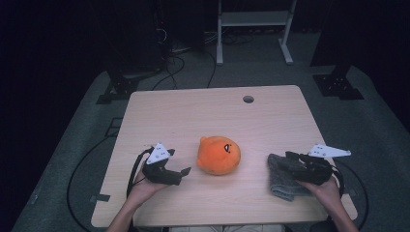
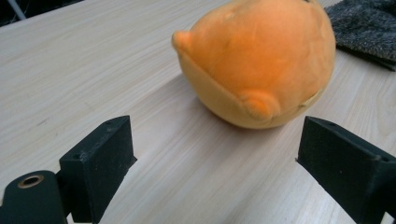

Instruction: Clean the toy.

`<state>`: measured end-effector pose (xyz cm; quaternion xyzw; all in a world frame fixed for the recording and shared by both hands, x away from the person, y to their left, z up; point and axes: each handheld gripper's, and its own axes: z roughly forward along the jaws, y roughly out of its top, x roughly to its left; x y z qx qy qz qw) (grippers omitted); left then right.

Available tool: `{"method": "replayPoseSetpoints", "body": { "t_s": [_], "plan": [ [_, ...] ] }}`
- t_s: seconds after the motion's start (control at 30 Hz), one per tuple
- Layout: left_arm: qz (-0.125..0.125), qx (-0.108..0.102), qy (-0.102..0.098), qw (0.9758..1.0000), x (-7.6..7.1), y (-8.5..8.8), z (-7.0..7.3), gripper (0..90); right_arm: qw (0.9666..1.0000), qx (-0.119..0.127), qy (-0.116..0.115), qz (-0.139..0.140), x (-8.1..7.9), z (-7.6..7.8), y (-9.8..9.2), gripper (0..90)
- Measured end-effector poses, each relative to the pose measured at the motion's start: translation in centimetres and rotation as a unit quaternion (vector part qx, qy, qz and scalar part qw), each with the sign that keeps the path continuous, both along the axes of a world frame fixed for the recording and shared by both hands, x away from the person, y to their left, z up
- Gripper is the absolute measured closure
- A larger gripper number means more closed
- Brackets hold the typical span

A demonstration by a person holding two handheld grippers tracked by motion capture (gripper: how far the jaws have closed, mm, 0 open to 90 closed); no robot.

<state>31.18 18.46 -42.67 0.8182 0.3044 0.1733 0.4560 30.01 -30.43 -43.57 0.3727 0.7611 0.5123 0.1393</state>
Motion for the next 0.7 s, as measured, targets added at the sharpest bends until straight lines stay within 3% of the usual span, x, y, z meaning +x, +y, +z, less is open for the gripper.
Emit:
{"method": "replayPoseSetpoints", "body": {
  "t_s": [0.23, 0.6, 0.7],
  "plan": [
    [0.015, 0.004, 0.008, 0.9998, -0.5, 1.3, -1.2, 9.9, 1.0000, -0.001, 0.000, -0.001, 0.0, 0.0, -0.1, 37.4],
    [0.041, 0.010, 0.004, 0.9991, -1.5, 2.8, -2.1, 9.8, 1.0000, 0.001, -0.001, -0.002, -0.1, 0.0, -0.2, 36.3],
    [0.039, 0.013, 0.005, 0.9991, -1.7, 2.9, -2.4, 9.7, 1.0000, 0.001, -0.005, -0.005, -0.2, -0.1, -0.2, 36.1]
  ]
}}
